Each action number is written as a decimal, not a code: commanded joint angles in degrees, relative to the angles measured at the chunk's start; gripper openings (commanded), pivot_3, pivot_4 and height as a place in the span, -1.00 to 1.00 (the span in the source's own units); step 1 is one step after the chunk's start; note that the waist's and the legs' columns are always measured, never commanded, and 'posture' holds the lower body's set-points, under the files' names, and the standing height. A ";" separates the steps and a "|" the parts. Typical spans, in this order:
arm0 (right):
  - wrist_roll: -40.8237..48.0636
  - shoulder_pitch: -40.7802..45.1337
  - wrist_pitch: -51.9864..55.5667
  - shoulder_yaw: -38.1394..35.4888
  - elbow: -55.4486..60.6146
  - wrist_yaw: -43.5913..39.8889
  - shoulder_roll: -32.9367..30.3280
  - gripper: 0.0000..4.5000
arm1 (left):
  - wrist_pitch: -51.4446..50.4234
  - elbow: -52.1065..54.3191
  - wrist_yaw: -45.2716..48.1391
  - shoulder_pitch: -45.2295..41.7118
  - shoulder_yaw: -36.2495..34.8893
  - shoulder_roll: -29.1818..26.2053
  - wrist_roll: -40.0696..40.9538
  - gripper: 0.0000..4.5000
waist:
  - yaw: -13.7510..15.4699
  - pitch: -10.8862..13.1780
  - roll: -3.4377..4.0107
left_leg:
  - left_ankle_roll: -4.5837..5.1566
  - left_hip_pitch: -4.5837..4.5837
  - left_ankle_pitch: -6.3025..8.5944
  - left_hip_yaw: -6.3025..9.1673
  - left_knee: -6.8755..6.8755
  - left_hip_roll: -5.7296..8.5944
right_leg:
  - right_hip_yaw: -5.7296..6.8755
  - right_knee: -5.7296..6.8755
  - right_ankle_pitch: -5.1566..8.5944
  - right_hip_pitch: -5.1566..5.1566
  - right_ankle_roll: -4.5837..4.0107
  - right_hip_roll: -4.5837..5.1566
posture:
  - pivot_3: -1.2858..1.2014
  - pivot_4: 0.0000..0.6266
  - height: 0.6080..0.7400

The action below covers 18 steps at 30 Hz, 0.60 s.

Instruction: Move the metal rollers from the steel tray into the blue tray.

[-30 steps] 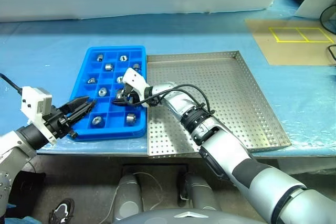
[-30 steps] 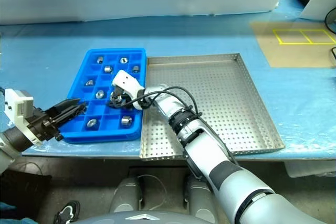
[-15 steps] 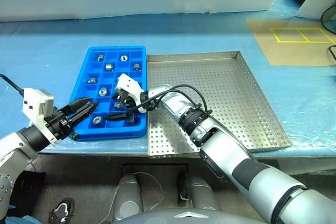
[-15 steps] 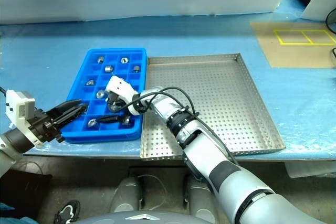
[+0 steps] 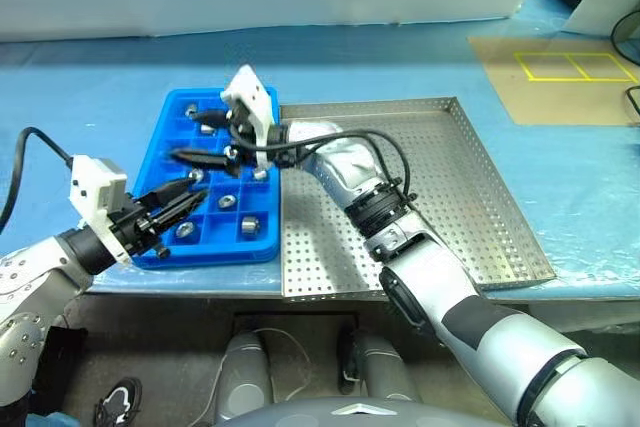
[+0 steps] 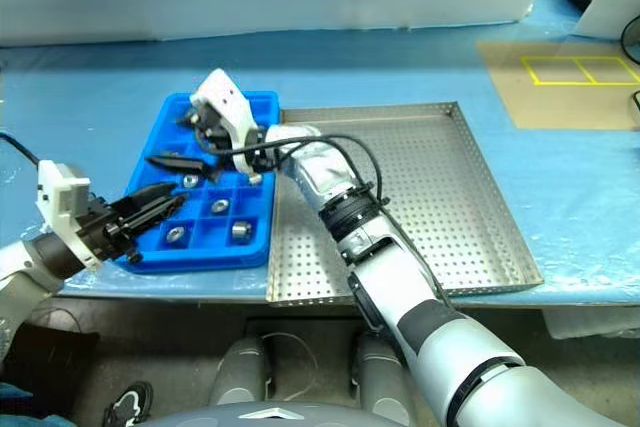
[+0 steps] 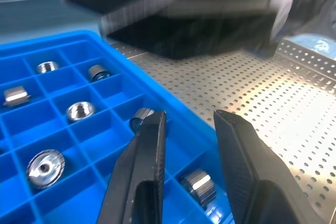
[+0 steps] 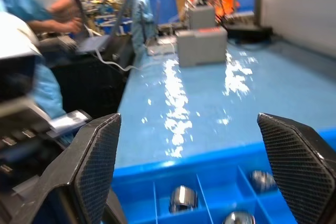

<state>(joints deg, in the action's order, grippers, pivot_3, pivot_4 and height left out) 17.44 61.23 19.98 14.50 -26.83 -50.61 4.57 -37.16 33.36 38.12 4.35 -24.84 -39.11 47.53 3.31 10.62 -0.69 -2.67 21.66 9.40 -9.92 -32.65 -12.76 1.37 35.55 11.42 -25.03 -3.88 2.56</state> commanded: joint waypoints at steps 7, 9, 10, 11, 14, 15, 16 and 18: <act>-0.87 -11.60 12.08 -7.68 14.99 0.83 -22.53 0.92 | 6.53 -8.91 -3.75 -11.43 10.65 6.40 -8.92 -0.31 | 0.52 -0.04 -0.05 | -0.12 -0.17 -0.08 -0.02 -0.12 0.08 | -0.07 0.01 0.11 0.22 0.40 0.02 | -0.04 -0.52 1.00; -1.80 -14.87 12.30 -8.88 16.01 0.49 -27.05 0.92 | 7.47 -10.67 -3.28 -13.49 12.11 7.99 -9.64 -0.31 | 0.39 -0.05 -0.05 | -0.19 -0.19 -0.13 -0.01 -0.11 0.02 | -0.09 0.06 0.10 0.18 0.37 -0.10 | -0.07 -0.52 1.00; -2.43 -17.10 12.07 -9.12 16.46 0.06 -29.42 0.92 | 7.90 -11.90 -2.97 -14.80 12.82 8.86 -9.75 -0.31 | 0.41 -0.07 -0.06 | -0.27 -0.22 -0.17 -0.01 -0.11 0.00 | -0.14 0.05 0.04 0.20 0.26 -0.16 | -0.08 -0.52 1.00; -2.93 -19.07 12.18 -9.06 16.97 -0.20 -31.39 0.92 | 8.37 -13.16 -2.74 -16.06 13.48 9.57 -10.12 -0.31 | 0.41 -0.09 -0.07 | -0.30 -0.22 -0.20 -0.02 -0.08 0.01 | -0.15 0.04 -0.01 0.20 0.17 -0.17 | -0.08 -0.52 1.00; -1.92 -23.71 13.87 -10.19 19.76 0.24 -33.99 0.92 | 10.02 -17.66 -1.56 -20.15 15.30 10.93 -11.71 -0.31 | -0.34 -0.09 -0.07 | -0.29 -0.19 -0.19 -0.03 -0.08 0.00 | -0.18 -0.06 -0.05 0.22 0.08 -0.24 | -0.12 -0.52 1.00; -1.65 -24.84 14.38 -10.79 20.57 0.84 -34.17 0.92 | 10.47 -19.02 -1.17 -21.51 15.69 11.35 -12.02 -0.31 | -0.85 -0.09 -0.07 | -0.28 -0.17 -0.18 -0.04 -0.09 0.01 | -0.21 -0.07 -0.05 0.19 0.08 -0.25 | -0.12 -0.52 1.00; -1.60 -25.94 14.61 -11.24 21.18 1.37 -34.24 0.92 | 10.84 -20.34 -0.73 -22.89 16.08 11.82 -12.21 -0.31 | -1.18 -0.09 -0.07 | -0.28 -0.15 -0.18 -0.04 -0.10 0.01 | -0.21 -0.06 -0.06 0.16 0.08 -0.25 | -0.13 -0.52 1.00; -1.33 -27.94 15.87 -12.22 22.00 2.82 -33.99 0.92 | 11.57 -22.83 0.45 -25.53 17.16 12.60 -12.97 -0.31 | -1.82 -0.09 -0.07 | -0.25 -0.15 -0.17 -0.04 -0.15 0.01 | -0.21 -0.05 -0.07 0.16 0.08 -0.25 | -0.15 -0.52 1.00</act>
<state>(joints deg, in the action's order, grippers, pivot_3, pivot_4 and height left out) 14.68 33.42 35.29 4.78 -8.15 -48.90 -29.22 -27.36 11.20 37.37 -19.57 -7.90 -26.48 35.04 1.50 10.53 -0.75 -2.85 21.49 9.26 -9.97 -32.81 -12.74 1.16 35.51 11.35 -24.85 -3.80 2.32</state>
